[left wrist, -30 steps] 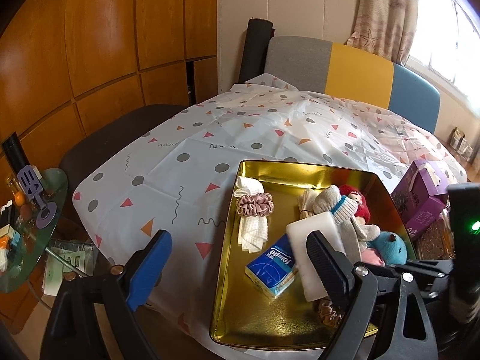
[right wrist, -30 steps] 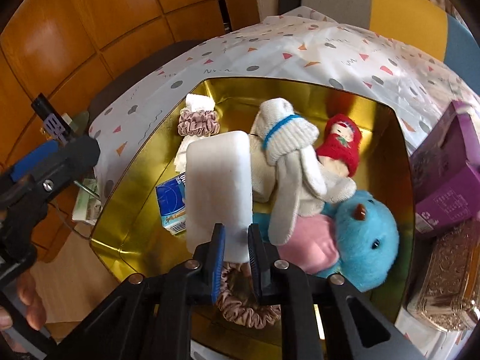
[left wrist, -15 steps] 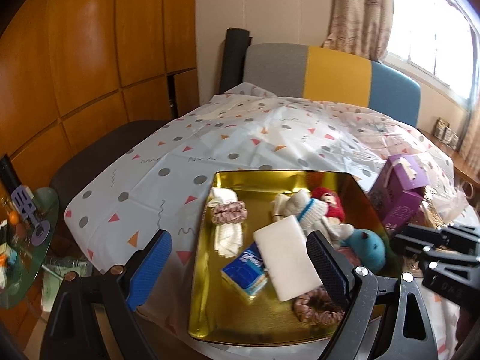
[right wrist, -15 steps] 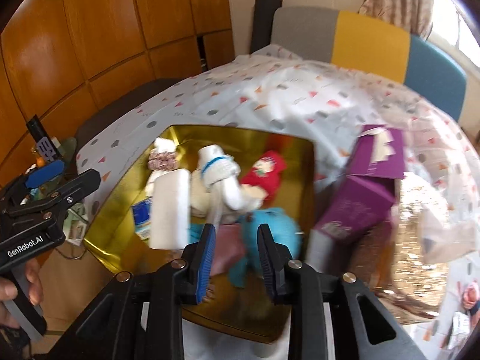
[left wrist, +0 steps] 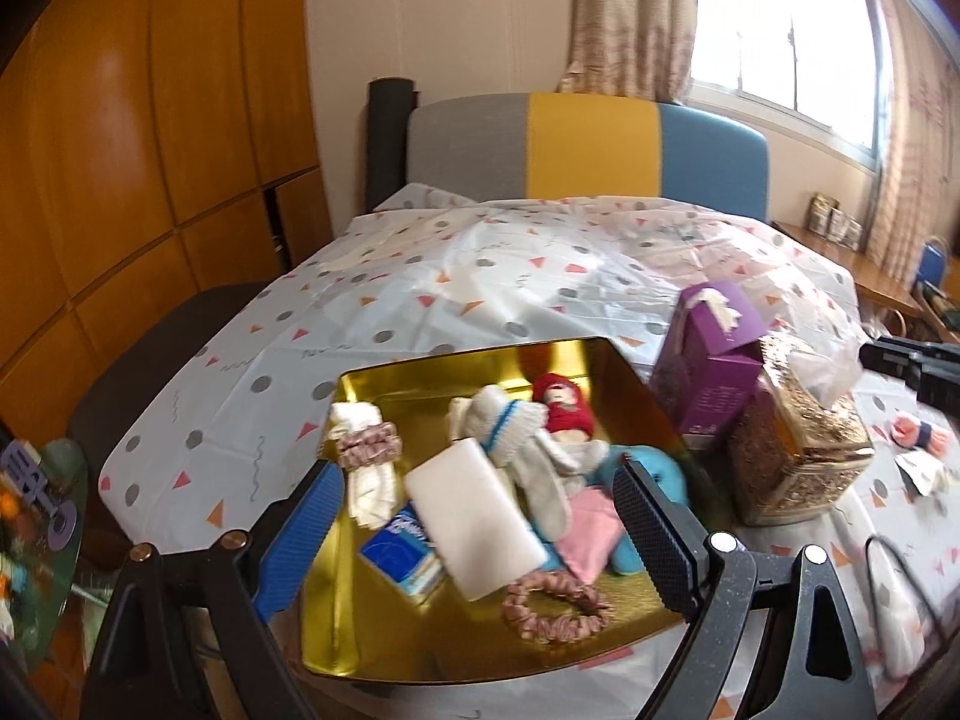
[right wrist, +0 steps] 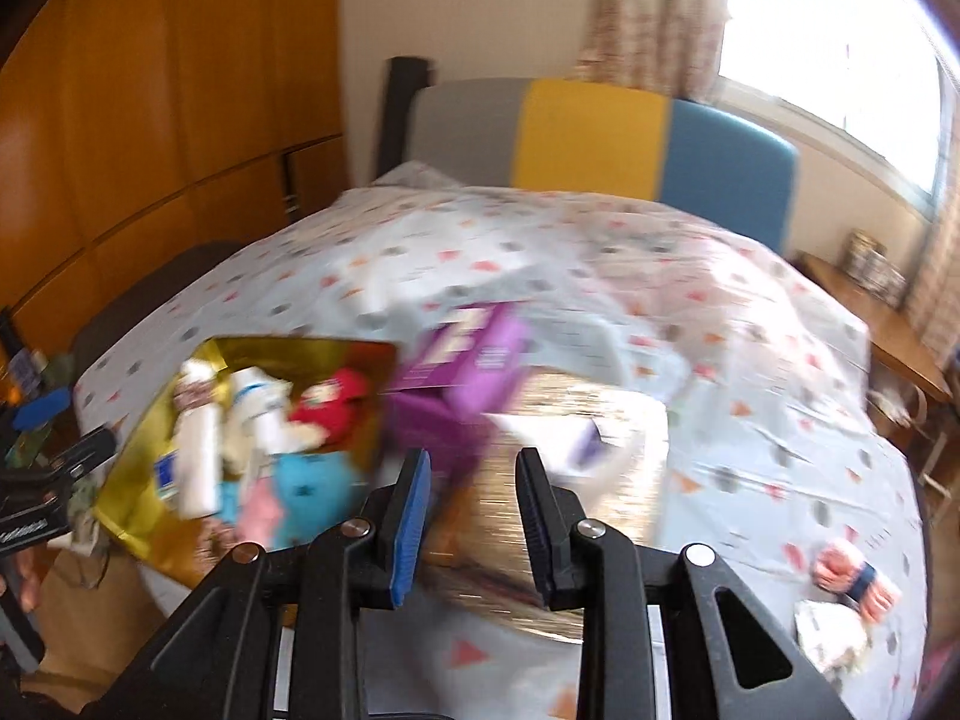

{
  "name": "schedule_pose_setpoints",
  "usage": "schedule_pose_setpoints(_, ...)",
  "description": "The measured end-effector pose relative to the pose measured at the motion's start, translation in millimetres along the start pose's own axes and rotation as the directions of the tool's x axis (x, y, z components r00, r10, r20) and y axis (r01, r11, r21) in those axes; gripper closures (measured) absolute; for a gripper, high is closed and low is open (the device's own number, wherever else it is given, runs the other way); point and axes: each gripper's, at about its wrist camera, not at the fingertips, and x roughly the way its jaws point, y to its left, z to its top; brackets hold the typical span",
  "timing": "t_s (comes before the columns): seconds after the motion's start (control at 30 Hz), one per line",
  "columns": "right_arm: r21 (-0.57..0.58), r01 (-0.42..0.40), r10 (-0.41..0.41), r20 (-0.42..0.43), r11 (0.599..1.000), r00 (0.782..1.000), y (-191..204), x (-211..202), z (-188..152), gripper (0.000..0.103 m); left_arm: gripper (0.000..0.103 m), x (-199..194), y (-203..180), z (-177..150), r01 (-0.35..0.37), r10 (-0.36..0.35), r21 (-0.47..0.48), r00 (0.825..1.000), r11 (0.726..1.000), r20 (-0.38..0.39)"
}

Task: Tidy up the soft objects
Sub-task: 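Move both tools toward the pink towel roll and white packet on the bed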

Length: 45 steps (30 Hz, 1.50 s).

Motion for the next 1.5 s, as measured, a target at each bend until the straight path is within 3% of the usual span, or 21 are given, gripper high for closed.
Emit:
schedule_pose_setpoints(0.17,0.131,0.12,-0.121,0.0,0.984,0.993,-67,-13,-7,0.074,0.011,-3,-24,5,0.042,-0.043,0.054,0.999,0.998,0.008)
schedule_pose_setpoints(0.33,0.277,0.262,-0.264,-0.032,0.924,0.964,-135,-25,-25,0.074,0.011,-7,-51,11,0.09,-0.093,0.121,0.996,0.989,0.019)
schedule_pose_setpoints(0.63,0.506,0.465,-0.458,-0.147,0.727,0.877,-248,-39,-81,0.074,0.011,-13,-99,22,0.16,-0.171,0.226,0.985,0.961,0.031)
schedule_pose_setpoints(0.87,0.64,0.513,-0.52,-0.202,0.572,0.83,-294,-50,-128,0.074,0.011,-17,-131,25,0.21,-0.226,0.28,0.974,0.937,0.025)
schedule_pose_setpoints(1.0,0.724,0.487,-0.5,-0.224,0.488,0.836,-311,-57,-143,0.074,0.011,-18,-152,26,0.25,-0.267,0.307,0.964,0.918,0.015)
schedule_pose_setpoints(1.23,0.799,0.455,-0.463,-0.256,0.394,0.849,-324,-64,-163,0.074,0.011,-19,-198,31,0.326,-0.351,0.376,0.936,0.867,-0.003)
schedule_pose_setpoints(1.37,0.84,0.434,-0.455,-0.263,0.326,0.851,-333,-70,-174,0.074,0.011,-18,-231,35,0.381,-0.409,0.415,0.912,0.826,-0.024)
schedule_pose_setpoints(1.5,0.886,0.402,-0.446,-0.27,0.231,0.853,-343,-79,-192,0.074,0.014,-15,-272,35,0.436,-0.465,0.467,0.883,0.769,-0.058)
